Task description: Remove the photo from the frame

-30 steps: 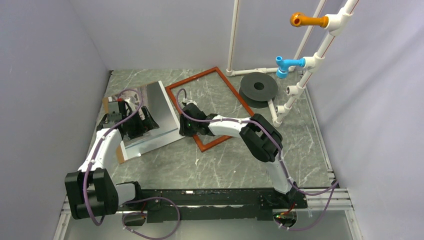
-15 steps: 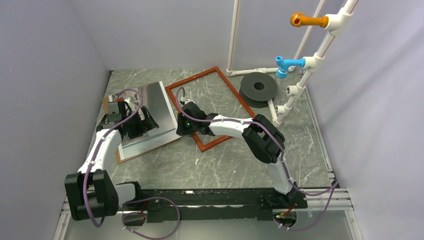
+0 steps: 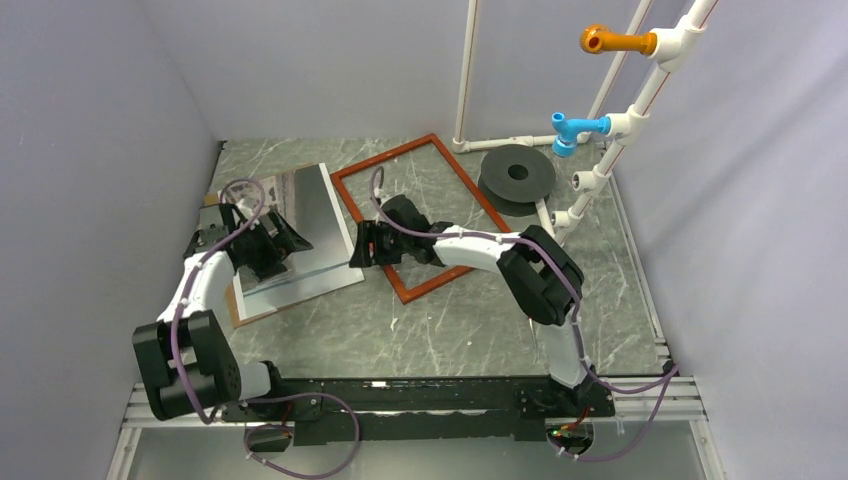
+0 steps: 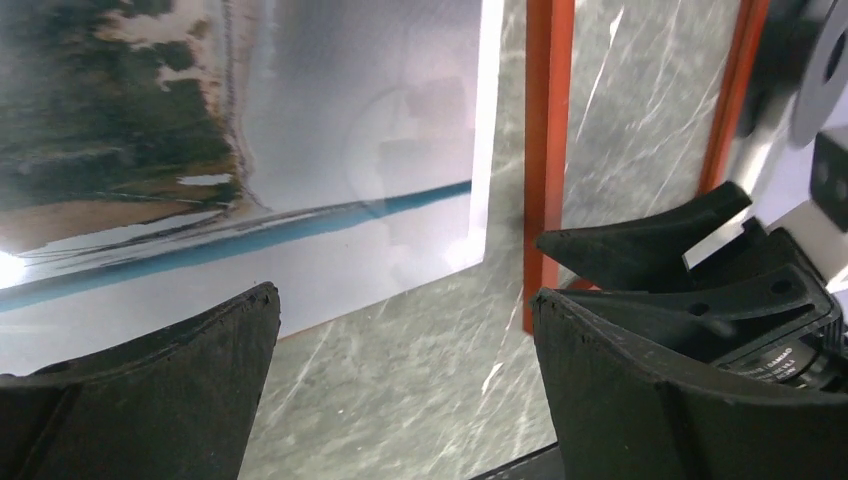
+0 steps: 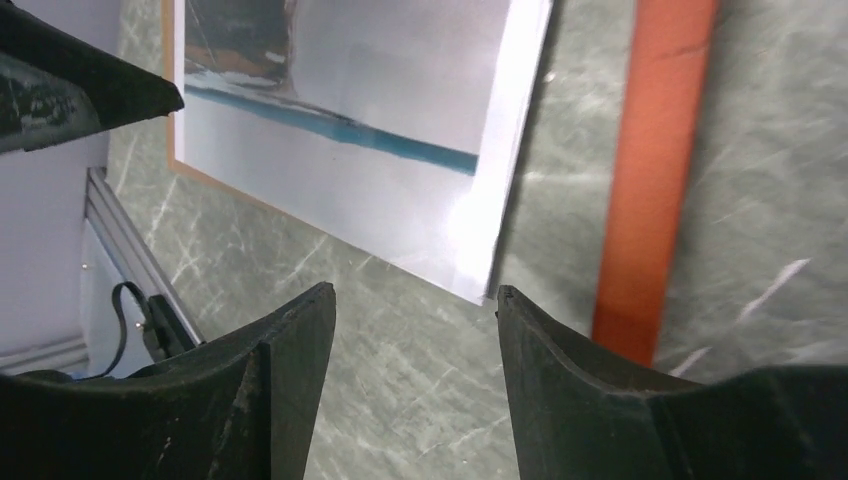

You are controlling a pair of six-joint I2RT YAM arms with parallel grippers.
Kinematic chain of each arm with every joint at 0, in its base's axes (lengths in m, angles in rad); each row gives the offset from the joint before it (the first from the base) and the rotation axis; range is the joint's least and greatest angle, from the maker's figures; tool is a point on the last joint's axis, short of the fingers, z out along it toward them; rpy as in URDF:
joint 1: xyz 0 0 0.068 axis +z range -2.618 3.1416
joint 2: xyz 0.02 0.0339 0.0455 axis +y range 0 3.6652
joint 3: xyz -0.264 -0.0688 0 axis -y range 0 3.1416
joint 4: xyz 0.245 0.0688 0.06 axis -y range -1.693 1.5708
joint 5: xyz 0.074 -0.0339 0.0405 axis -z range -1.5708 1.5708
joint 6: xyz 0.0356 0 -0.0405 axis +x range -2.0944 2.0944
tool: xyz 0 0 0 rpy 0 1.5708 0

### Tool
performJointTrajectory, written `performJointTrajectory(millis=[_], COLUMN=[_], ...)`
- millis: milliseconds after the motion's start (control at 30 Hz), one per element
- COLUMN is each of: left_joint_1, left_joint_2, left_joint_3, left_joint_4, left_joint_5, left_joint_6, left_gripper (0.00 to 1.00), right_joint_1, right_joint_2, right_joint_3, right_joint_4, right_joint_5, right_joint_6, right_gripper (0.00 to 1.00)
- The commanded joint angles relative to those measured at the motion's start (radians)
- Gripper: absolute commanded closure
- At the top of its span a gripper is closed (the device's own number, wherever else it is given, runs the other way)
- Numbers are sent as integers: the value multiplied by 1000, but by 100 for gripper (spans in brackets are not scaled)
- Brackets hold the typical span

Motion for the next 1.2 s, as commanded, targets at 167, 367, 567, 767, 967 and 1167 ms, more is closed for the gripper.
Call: performJointTrajectory(millis=[167, 367, 567, 767, 967, 1167], left_joint_1=[145, 189, 190, 190, 195, 198], left_joint_2=[121, 144, 132, 176, 219, 256], left_joint_3=[35, -8, -26, -37, -42, -18], left_joint_4=[26, 63, 79, 91, 79, 40], left_joint_5=[-17, -3, -29, -38, -73, -123], left_joint_6=[-78, -49, -64, -85, -97, -67], left_gripper=[0, 1, 1, 1, 1, 1], right_joint_1=[-67, -70, -76, -81, -91, -112], right_joint_2=[64, 103, 156, 218, 297, 387], right_joint_3=[41, 57, 105, 170, 248, 360], right_joint_4=[98, 100, 96, 121, 198, 249], right_joint_5=[-200, -209, -186, -81, -1, 16], right_joint_6=[44, 43, 33, 74, 169, 260], right_gripper=[42, 42, 42, 40, 40, 40])
